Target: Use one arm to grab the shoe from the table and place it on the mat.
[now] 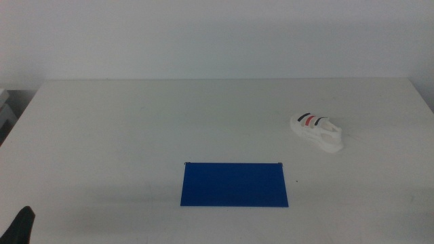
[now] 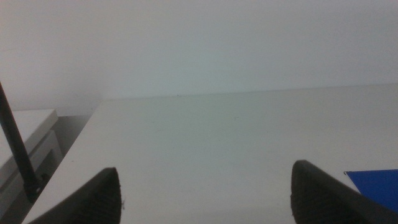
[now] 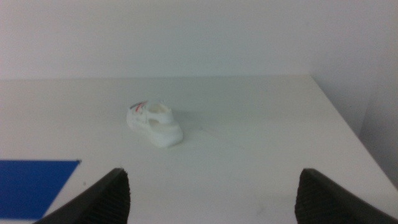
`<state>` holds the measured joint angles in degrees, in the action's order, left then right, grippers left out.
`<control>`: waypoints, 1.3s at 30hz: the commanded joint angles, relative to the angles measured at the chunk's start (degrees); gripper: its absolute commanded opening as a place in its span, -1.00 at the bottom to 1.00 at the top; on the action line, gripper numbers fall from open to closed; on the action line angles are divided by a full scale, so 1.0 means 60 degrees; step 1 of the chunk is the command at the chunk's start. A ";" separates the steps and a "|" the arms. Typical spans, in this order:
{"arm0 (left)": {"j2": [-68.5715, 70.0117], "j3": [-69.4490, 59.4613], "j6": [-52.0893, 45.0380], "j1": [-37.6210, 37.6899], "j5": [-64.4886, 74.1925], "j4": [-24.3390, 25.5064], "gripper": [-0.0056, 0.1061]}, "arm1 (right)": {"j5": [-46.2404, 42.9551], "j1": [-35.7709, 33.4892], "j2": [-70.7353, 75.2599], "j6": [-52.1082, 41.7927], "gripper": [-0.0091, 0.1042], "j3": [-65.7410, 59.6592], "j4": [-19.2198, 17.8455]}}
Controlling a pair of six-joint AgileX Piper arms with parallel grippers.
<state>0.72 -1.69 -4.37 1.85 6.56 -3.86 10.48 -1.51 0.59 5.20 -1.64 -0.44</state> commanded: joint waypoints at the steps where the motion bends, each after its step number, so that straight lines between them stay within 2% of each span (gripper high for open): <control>1: 0.0132 -0.0067 0.0044 0.0041 -0.0787 -0.0091 0.78 | -0.0302 0.0030 0.0100 -0.0054 0.78 0.0264 -0.0044; 7: 0.0132 -0.0067 0.0044 0.0041 -0.0787 -0.0091 0.78 | 0.1219 0.0030 -0.1408 -0.0054 0.78 0.1912 0.0212; 16: 0.0132 -0.0067 0.0044 0.0041 -0.0787 -0.0091 0.78 | 0.1456 0.0001 -0.4870 -0.0054 0.78 0.4551 0.0212; 22: 0.0132 -0.0067 0.0044 0.0041 -0.0787 -0.0091 0.78 | 0.2790 -0.0652 -0.7467 -0.0489 0.78 0.6886 0.0073; 27: 0.0132 -0.0067 0.0044 0.0041 -0.0787 -0.0091 0.78 | 0.4367 -0.1690 -0.9904 -0.2082 0.78 0.9266 0.0073; 35: 0.0132 -0.0067 0.0044 0.0041 -0.0787 -0.0091 0.78 | 0.6662 -0.1716 -1.3631 -0.2382 0.78 1.3032 -0.0148; 39: 0.0132 -0.0067 0.0044 0.0041 -0.0787 -0.0091 0.78 | 0.7634 -0.1673 -1.5494 -0.2538 0.78 1.4731 -0.0025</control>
<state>0.72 -1.69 -4.37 1.85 6.56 -3.86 55.32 -11.74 -90.27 -9.17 81.69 0.00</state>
